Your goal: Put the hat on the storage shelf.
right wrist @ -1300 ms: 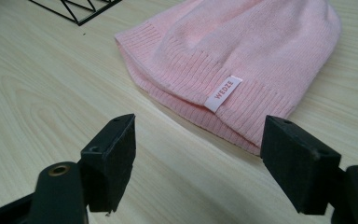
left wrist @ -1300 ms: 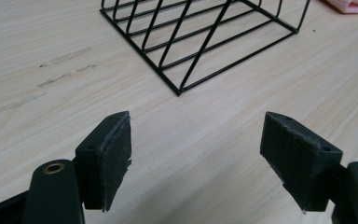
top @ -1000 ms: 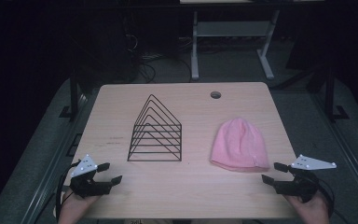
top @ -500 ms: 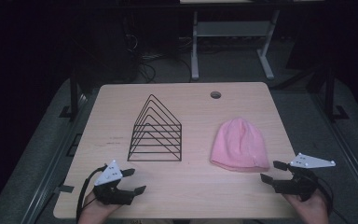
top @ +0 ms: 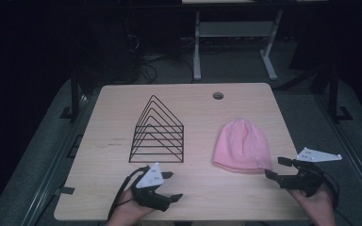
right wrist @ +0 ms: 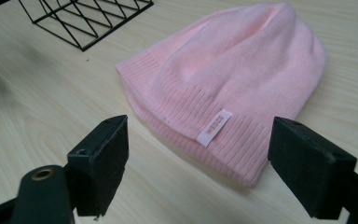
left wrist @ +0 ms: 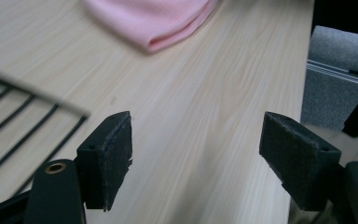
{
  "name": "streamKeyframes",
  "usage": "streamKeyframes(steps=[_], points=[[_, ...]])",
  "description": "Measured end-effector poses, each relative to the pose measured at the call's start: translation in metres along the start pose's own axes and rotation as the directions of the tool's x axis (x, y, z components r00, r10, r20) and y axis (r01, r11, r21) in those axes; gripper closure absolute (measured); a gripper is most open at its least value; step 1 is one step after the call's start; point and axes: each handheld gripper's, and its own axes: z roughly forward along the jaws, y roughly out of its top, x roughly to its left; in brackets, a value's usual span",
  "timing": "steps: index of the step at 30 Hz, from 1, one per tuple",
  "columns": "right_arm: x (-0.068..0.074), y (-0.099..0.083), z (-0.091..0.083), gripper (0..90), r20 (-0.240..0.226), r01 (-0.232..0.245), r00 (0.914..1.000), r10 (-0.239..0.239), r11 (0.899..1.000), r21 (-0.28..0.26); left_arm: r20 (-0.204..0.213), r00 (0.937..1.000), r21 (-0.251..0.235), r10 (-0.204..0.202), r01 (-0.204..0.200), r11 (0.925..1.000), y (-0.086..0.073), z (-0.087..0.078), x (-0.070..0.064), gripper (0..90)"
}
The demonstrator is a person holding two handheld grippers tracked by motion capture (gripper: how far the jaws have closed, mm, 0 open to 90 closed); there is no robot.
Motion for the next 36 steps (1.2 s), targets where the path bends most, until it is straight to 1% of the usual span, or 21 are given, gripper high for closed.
streamKeyframes(steps=[3, 5, 7, 9, 10, 13, 14, 16, 18, 20, 21, 22, 23, 24, 27, 29, 30, 31, 33, 35, 36], points=[[-0.003, 0.006, 0.001, 19.6, -0.003, 0.001, 1.0000, -0.001, 1.000, 0.002, 0.016, 0.9995, 0.001, 0.025, -0.025, 0.9997, 0.017, 0.016, -0.004, 24.7], [-0.006, 0.010, 0.002, 20.1, -0.001, 0.009, 1.0000, -0.009, 1.000, 0.010, 0.025, 0.9993, -0.008, 0.027, -0.027, 0.9996, 0.027, 0.027, -0.004, 24.8], [-0.010, 0.014, 0.003, 20.1, -0.004, 0.005, 1.0000, -0.005, 1.000, 0.016, 0.039, 0.9992, -0.019, 0.012, -0.011, 0.9998, 0.036, 0.037, -0.001, 24.8], [-0.013, 0.018, 0.005, 20.4, -0.002, 0.007, 1.0000, -0.007, 1.000, 0.027, 0.041, 0.9992, -0.021, -0.004, 0.005, 0.9998, 0.044, 0.046, 0.004, 24.9], [-0.013, 0.018, 0.005, 20.4, -0.002, 0.007, 1.0000, -0.007, 1.000, 0.027, 0.041, 0.9992, -0.021, -0.004, 0.005, 0.9998, 0.044, 0.046, 0.004, 24.9], [-0.018, 0.025, 0.007, 20.7, 0.004, -0.002, 1.0000, 0.002, 0.999, 0.036, 0.022, 0.9992, -0.028, -0.033, 0.033, 0.9991, 0.056, 0.062, 0.014, 24.8], [-0.021, 0.026, 0.008, 20.7, 0.005, -0.002, 1.0000, 0.001, 0.999, 0.040, 0.010, 0.9995, -0.025, -0.030, 0.030, 0.9992, 0.058, 0.065, 0.017, 24.8], [-0.023, 0.027, 0.010, 20.7, 0.010, -0.012, 0.9999, 0.012, 0.999, 0.045, -0.007, 0.9997, -0.016, -0.022, 0.022, 0.9996, 0.062, 0.072, 0.019, 24.8], [-0.027, 0.029, 0.014, 21.1, 0.016, -0.016, 0.9998, 0.016, 0.999, 0.051, -0.012, 0.9995, -0.013, -0.028, 0.028, 0.9995, 0.067, 0.080, 0.022, 24.8], [-0.029, 0.029, 0.016, 21.3, 0.018, -0.017, 0.9997, 0.016, 0.998, 0.055, -0.012, 0.9996, -0.011, -0.026, 0.026, 0.9996, 0.068, 0.084, 0.024, 24.8], [-0.033, 0.030, 0.020, 21.4, 0.025, -0.028, 0.9993, 0.027, 0.997, 0.070, 0.003, 0.9979, -0.011, -0.065, 0.065, 0.9978, 0.071, 0.093, 0.028, 25.4], [-0.033, 0.030, 0.020, 21.4, 0.025, -0.028, 0.9993, 0.027, 0.997, 0.070, 0.003, 0.9979, -0.011, -0.065, 0.065, 0.9978, 0.071, 0.093, 0.028, 25.4], [-0.034, 0.030, 0.022, 21.5, 0.026, -0.032, 0.9992, 0.030, 0.997, 0.077, 0.018, 0.9949, -0.016, -0.100, 0.100, 0.9949, 0.072, 0.099, 0.031, 25.4], [-0.038, 0.030, 0.026, 21.8, 0.030, -0.045, 0.9986, 0.043, 0.996, 0.082, 0.010, 0.9941, -0.019, -0.108, 0.108, 0.9940, 0.074, 0.105, 0.033, 25.8], [-0.043, 0.031, 0.028, 22.6, 0.031, -0.061, 0.9978, 0.059, 0.995, 0.081, -0.014, 0.9930, -0.008, -0.118, 0.117, 0.9930, 0.079, 0.117, 0.038, 25.8], [-0.048, 0.031, 0.029, 23.4, 0.026, -0.073, 0.9971, 0.072, 0.994, 0.078, -0.037, 0.9906, -0.003, -0.131, 0.131, 0.9913, 0.080, 0.124, 0.042, 26.8], [-0.048, 0.031, 0.029, 23.6, 0.026, -0.078, 0.9968, 0.076, 0.994, 0.079, -0.047, 0.9910, 0.015, -0.126, 0.126, 0.9919, 0.080, 0.127, 0.044, 27.0], [-0.049, 0.031, 0.030, 24.4, 0.028, -0.077, 0.9968, 0.075, 0.994, 0.077, -0.054, 0.9886, 0.011, -0.141, 0.142, 0.9898, 0.080, 0.132, 0.046, 27.0], [-0.050, 0.031, 0.031, 25.0, 0.031, -0.079, 0.9966, 0.077, 0.993, 0.083, -0.054, 0.9861, 0.027, -0.157, 0.158, 0.9870, 0.081, 0.139, 0.050, 27.0], [-0.053, 0.031, 0.033, 25.0, 0.034, -0.088, 0.9958, 0.086, 0.992, 0.088, -0.059, 0.9847, 0.040, -0.164, 0.166, 0.9852, 0.082, 0.145, 0.053, 27.2], [-0.054, 0.030, 0.034, 25.0, 0.035, -0.092, 0.9954, 0.089, 0.992, 0.091, -0.059, 0.9847, 0.040, -0.164, 0.166, 0.9852, 0.082, 0.145, 0.053, 27.2]])
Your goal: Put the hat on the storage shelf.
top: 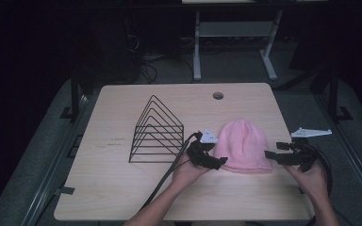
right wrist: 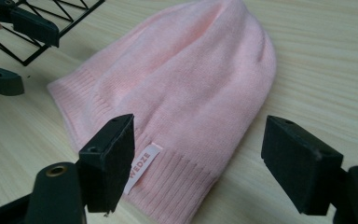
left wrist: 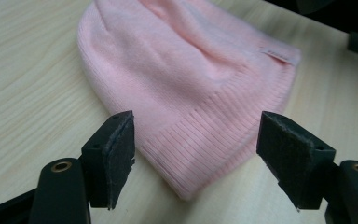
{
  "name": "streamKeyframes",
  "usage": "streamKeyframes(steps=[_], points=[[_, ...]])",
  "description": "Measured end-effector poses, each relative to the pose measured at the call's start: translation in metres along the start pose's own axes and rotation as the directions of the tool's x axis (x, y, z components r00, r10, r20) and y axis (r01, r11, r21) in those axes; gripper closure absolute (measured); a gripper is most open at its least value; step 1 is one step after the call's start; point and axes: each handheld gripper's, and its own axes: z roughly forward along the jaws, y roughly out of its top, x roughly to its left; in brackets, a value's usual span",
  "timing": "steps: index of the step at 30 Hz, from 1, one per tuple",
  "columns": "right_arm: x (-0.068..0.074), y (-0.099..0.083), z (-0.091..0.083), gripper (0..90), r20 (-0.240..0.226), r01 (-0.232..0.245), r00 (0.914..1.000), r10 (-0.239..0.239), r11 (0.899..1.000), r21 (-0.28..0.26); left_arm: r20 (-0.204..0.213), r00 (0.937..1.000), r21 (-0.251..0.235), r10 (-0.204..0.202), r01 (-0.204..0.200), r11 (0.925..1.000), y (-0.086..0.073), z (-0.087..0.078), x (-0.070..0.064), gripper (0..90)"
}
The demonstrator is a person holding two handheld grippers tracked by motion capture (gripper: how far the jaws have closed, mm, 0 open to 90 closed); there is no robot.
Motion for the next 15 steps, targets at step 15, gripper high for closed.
streamKeyframes(steps=[15], points=[[-0.011, -0.002, 0.023, 38.7, -0.020, -0.032, 0.9992, 0.034, 0.994, 0.108, -0.058, 0.9896, 0.070, -0.132, 0.136, 0.9883, 0.004, 0.027, 0.017, 28.4]])
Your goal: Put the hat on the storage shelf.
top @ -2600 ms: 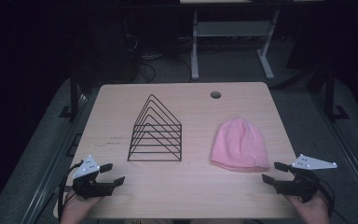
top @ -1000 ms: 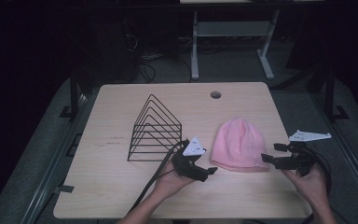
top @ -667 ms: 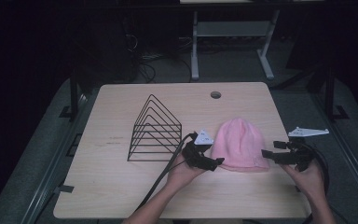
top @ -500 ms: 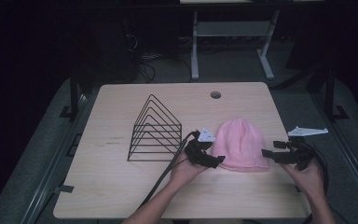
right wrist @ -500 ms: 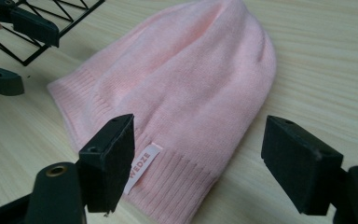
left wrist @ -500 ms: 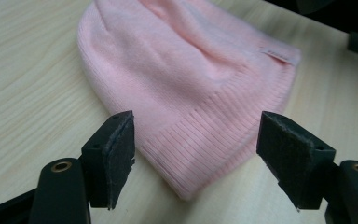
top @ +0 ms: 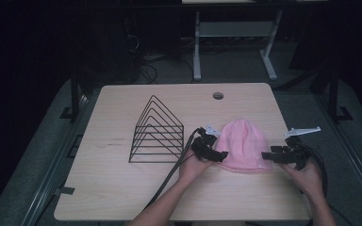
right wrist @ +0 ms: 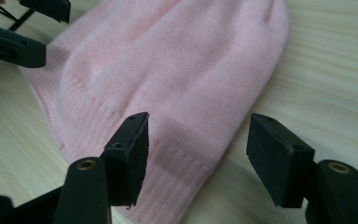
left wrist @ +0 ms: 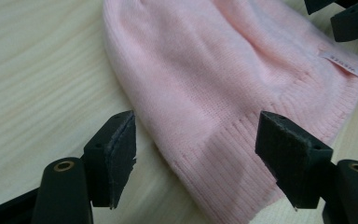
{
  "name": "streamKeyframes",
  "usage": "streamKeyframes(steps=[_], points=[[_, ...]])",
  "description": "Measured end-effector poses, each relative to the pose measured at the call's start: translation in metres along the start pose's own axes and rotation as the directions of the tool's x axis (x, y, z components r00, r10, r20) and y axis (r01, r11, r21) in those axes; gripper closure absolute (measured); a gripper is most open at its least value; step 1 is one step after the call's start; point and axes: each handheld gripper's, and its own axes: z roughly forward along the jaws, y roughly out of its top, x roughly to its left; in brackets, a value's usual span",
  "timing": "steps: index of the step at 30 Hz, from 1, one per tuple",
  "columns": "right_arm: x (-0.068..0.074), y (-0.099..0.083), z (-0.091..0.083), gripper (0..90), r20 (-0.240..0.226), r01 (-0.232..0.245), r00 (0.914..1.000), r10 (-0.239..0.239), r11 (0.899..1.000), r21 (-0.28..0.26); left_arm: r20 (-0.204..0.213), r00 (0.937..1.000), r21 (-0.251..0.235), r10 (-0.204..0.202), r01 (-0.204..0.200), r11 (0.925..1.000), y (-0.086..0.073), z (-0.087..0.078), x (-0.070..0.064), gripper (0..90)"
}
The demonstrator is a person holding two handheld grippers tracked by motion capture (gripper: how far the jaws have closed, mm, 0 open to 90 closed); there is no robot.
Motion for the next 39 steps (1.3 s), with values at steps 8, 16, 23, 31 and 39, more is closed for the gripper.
streamKeyframes(steps=[8, 16, 23, 31, 39], points=[[-0.005, -0.002, 0.006, 43.6, 0.003, -0.019, 0.9998, 0.019, 0.998, 0.052, 0.040, 0.9978, 0.022, -0.054, 0.053, 0.9984, -0.001, 0.007, 0.006, 35.2], [-0.005, -0.002, 0.009, 46.7, -0.006, -0.042, 0.9991, 0.042, 0.997, 0.058, 0.065, 0.9943, 0.035, -0.085, 0.083, 0.9959, -0.002, 0.010, 0.010, 39.4], [-0.004, -0.005, 0.012, 52.1, -0.001, -0.060, 0.9982, 0.060, 0.996, 0.059, 0.073, 0.9924, 0.033, -0.099, 0.097, 0.9948, -0.002, 0.010, 0.012, 45.8], [-0.001, -0.008, 0.012, 65.1, -0.011, -0.062, 0.9980, 0.063, 0.996, 0.062, 0.102, 0.9905, 0.050, -0.093, 0.088, 0.9949, -0.003, 0.011, 0.009, 57.8], [-0.003, -0.010, 0.012, 69.0, -0.031, -0.081, 0.9961, 0.083, 0.995, 0.057, 0.115, 0.9872, 0.059, -0.110, 0.104, 0.9928, -0.004, 0.010, 0.012, 66.7]])
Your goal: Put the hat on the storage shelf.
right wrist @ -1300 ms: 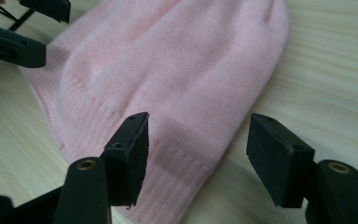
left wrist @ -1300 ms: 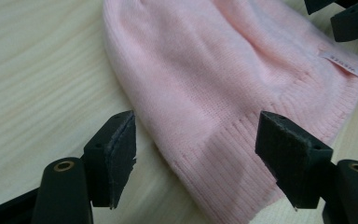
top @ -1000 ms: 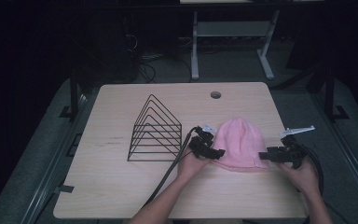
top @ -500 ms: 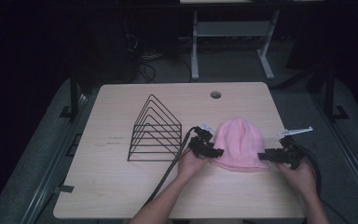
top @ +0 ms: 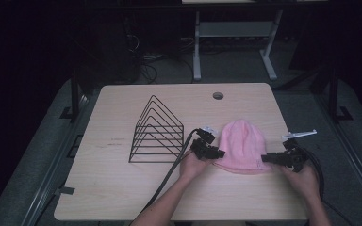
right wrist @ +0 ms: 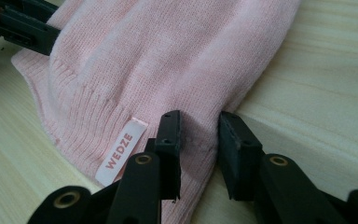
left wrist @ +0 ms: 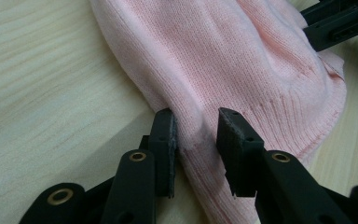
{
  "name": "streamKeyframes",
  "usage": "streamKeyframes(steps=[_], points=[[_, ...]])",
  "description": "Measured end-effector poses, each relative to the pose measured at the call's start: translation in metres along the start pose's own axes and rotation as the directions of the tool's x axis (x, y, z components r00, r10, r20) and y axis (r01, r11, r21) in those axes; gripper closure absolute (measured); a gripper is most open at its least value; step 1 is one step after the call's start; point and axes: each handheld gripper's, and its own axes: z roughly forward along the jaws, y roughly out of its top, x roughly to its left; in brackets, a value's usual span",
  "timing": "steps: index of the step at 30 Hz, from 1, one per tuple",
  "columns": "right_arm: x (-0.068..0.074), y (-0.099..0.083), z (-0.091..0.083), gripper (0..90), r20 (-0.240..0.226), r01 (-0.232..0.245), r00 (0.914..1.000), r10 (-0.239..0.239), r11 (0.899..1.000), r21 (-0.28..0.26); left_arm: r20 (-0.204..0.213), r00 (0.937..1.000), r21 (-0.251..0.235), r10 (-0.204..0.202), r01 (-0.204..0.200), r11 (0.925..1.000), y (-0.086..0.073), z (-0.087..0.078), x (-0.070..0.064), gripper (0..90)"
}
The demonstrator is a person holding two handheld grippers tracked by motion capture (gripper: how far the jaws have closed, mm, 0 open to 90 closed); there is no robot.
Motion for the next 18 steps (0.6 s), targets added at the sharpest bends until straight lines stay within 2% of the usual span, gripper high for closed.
streamKeyframes(steps=[2, 5, 8, 14, 16, 18], points=[[0.0006, -0.0009, -0.0015, 66.4, -0.002, -0.012, 0.9999, 0.012, 1.000, 0.005, -0.005, 0.9999, 0.009, 0.015, -0.015, 0.9998, 0.0000, -0.0008, -0.0010, 64.7], [0.0001, -0.0016, -0.0024, 65.5, -0.009, -0.019, 0.9998, 0.019, 1.000, 0.009, -0.003, 1.0000, 0.004, 0.002, -0.002, 1.0000, 0.0004, -0.0004, -0.0007, 63.1], [-0.0001, -0.0012, -0.0020, 66.6, -0.011, -0.017, 0.9998, 0.017, 1.000, 0.010, 0.001, 1.0000, 0.001, 0.003, -0.003, 1.0000, 0.0004, 0.0002, 0.0001, 66.5], [-0.0009, 0.0005, 0.0008, 81.0, -0.036, -0.018, 0.9992, 0.018, 1.000, 0.008, 0.032, 0.9995, -0.003, 0.003, -0.003, 1.0000, 0.0019, 0.0033, 0.0025, 79.9], [-0.0014, 0.0003, 0.0000, 82.2, -0.040, -0.013, 0.9991, 0.013, 1.000, 0.003, 0.028, 0.9995, -0.005, 0.014, -0.013, 0.9999, 0.0020, 0.0030, 0.0020, 81.9], [-0.0008, -0.0007, -0.0028, 83.6, -0.041, -0.004, 0.9992, 0.003, 1.000, -0.008, 0.019, 0.9988, -0.022, 0.045, -0.045, 0.9987, 0.0034, -0.0006, -0.0008, 82.7]])
